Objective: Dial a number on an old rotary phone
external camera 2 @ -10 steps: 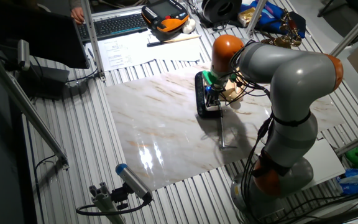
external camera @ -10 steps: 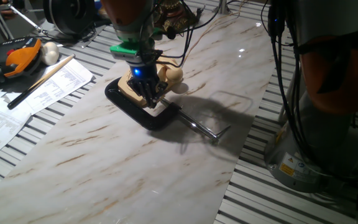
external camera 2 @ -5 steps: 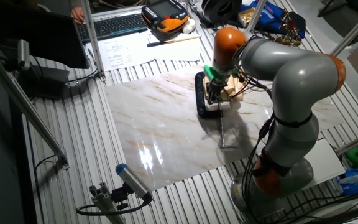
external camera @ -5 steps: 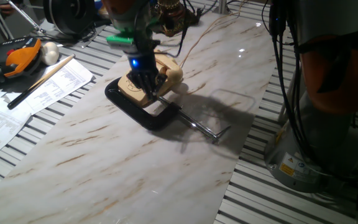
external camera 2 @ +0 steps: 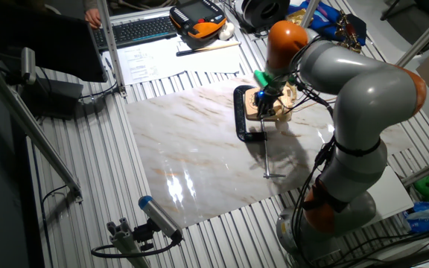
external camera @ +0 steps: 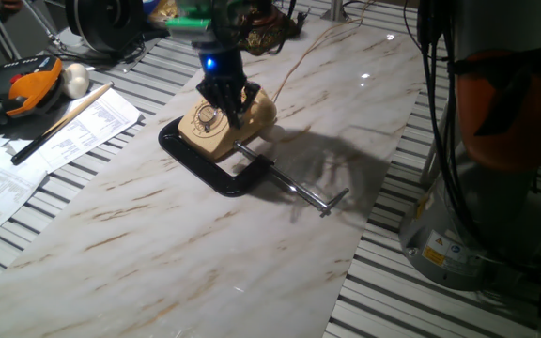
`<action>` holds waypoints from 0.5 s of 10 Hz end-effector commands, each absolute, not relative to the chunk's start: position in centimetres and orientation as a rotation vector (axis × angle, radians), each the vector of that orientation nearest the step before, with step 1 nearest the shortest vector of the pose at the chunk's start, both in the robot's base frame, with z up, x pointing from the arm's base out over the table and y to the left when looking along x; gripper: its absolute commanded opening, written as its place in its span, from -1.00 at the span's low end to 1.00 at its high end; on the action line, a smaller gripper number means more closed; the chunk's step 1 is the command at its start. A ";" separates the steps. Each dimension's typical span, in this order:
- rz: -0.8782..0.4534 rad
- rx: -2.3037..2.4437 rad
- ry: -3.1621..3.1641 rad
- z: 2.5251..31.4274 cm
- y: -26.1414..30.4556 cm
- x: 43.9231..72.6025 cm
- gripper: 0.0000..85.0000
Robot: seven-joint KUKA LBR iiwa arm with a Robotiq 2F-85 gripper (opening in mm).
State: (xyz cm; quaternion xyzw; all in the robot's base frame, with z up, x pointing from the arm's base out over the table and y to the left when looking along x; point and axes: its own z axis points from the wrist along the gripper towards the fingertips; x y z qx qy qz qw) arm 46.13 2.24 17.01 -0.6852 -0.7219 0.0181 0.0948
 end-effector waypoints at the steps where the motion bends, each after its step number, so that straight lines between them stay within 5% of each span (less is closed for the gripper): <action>1: 0.052 -2.032 -2.141 17.0 2.3 46.1 -1.00; 5: 0.045 -2.013 -2.166 17.0 2.4 45.9 -1.00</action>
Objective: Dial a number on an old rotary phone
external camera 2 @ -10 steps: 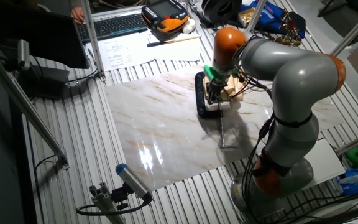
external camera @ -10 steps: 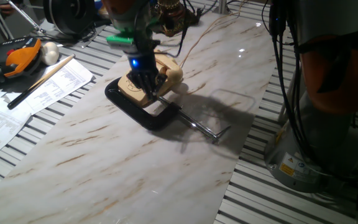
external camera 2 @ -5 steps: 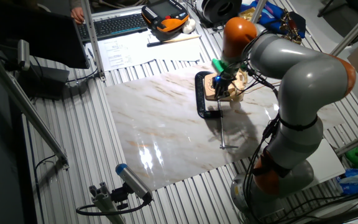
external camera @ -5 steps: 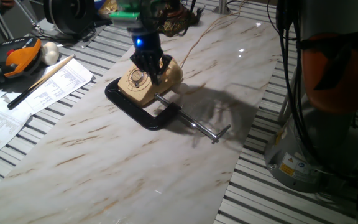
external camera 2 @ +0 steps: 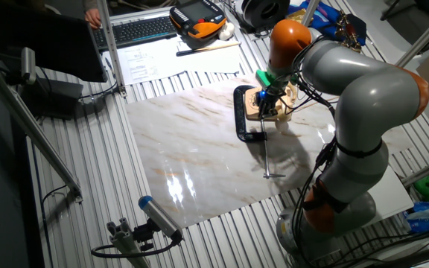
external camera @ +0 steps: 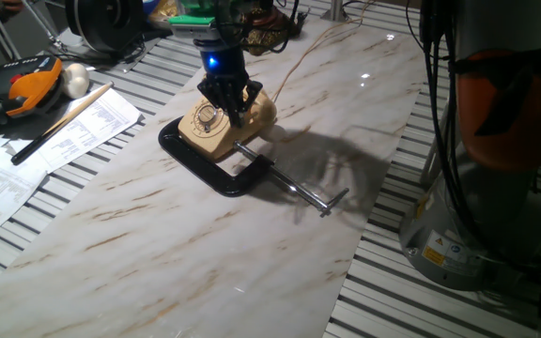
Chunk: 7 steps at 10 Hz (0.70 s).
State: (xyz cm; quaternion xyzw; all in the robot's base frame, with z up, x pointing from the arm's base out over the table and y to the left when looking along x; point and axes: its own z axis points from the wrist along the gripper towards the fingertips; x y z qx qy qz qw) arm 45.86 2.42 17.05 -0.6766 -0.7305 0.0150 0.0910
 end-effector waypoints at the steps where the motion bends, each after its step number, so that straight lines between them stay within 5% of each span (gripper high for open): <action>1: 0.036 -2.007 -2.176 17.0 2.4 45.9 -1.00; 7: 0.043 -1.988 -2.219 17.0 2.4 45.9 -1.00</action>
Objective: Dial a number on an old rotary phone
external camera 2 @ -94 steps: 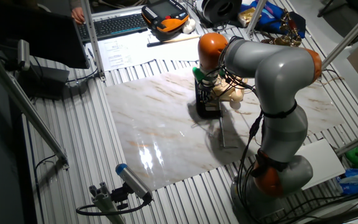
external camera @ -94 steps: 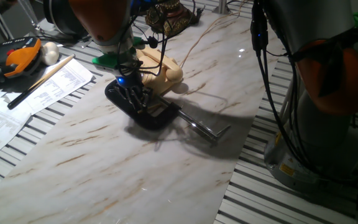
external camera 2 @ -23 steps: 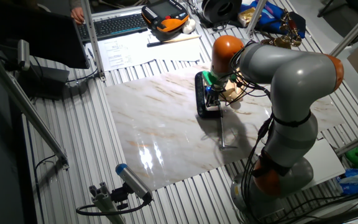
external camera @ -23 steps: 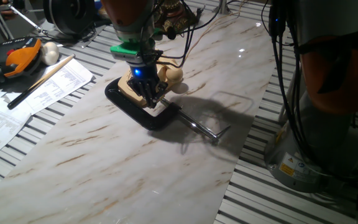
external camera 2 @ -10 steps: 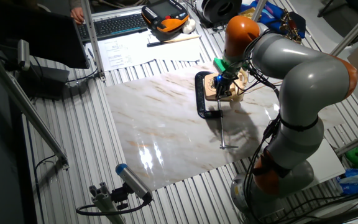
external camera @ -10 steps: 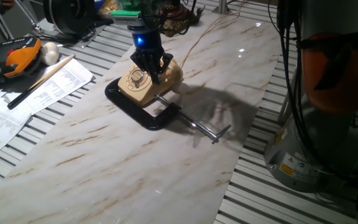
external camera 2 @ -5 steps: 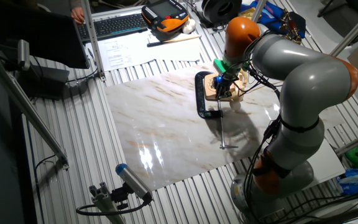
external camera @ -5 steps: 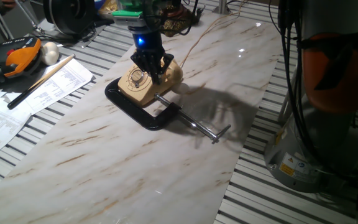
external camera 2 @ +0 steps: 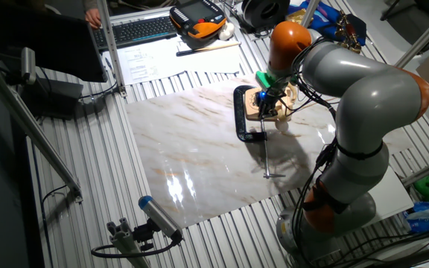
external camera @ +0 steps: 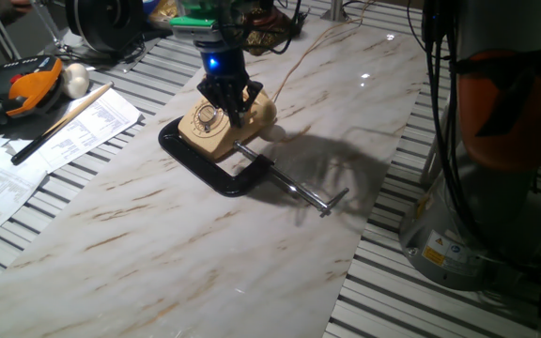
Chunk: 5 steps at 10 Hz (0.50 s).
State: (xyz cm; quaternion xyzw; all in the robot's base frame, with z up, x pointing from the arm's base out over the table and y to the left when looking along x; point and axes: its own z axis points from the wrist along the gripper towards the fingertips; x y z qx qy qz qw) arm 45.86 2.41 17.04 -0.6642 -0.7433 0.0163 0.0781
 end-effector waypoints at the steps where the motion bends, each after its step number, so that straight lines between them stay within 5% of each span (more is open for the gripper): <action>1: 0.056 -1.984 -2.242 17.0 2.4 45.9 -1.00; 5: 0.037 -2.021 -2.191 17.5 2.2 47.2 -1.00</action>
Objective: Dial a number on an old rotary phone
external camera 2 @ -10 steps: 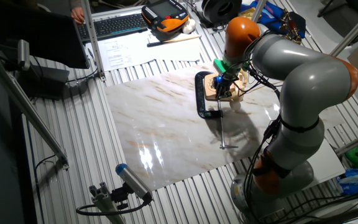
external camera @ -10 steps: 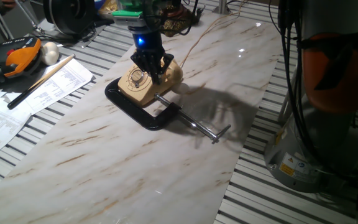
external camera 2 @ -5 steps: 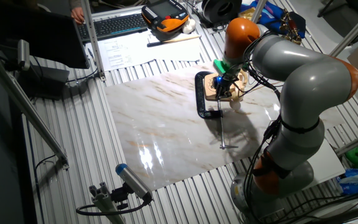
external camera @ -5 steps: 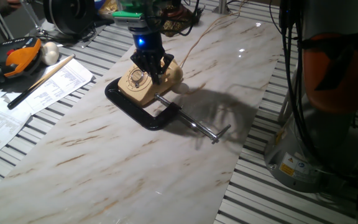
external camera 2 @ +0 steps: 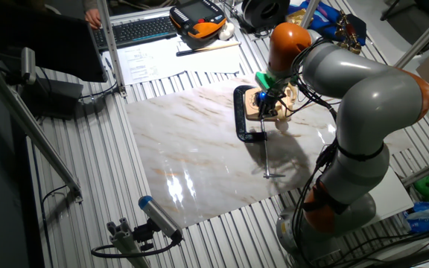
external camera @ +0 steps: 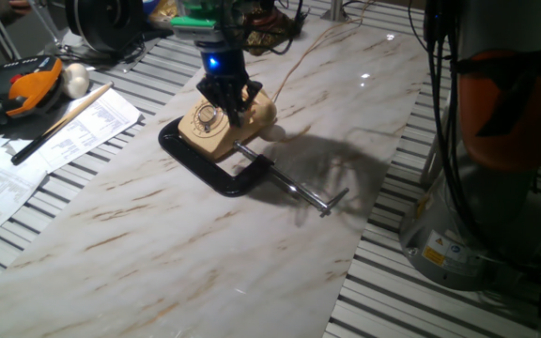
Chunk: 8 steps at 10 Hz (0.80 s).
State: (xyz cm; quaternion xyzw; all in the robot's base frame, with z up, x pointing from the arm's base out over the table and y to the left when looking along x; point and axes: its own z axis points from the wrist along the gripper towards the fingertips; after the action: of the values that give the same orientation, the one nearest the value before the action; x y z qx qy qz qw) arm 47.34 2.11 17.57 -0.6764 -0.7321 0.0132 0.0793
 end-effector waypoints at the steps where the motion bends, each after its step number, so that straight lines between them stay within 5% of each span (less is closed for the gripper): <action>1: 0.051 -2.032 -2.191 17.7 2.1 48.4 -1.00; 8: 0.051 -2.007 -2.205 17.0 1.3 54.2 -1.00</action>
State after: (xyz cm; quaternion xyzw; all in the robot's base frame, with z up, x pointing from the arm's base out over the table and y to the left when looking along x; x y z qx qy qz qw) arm 54.11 1.37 16.98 -0.6710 -0.7370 0.0175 0.0800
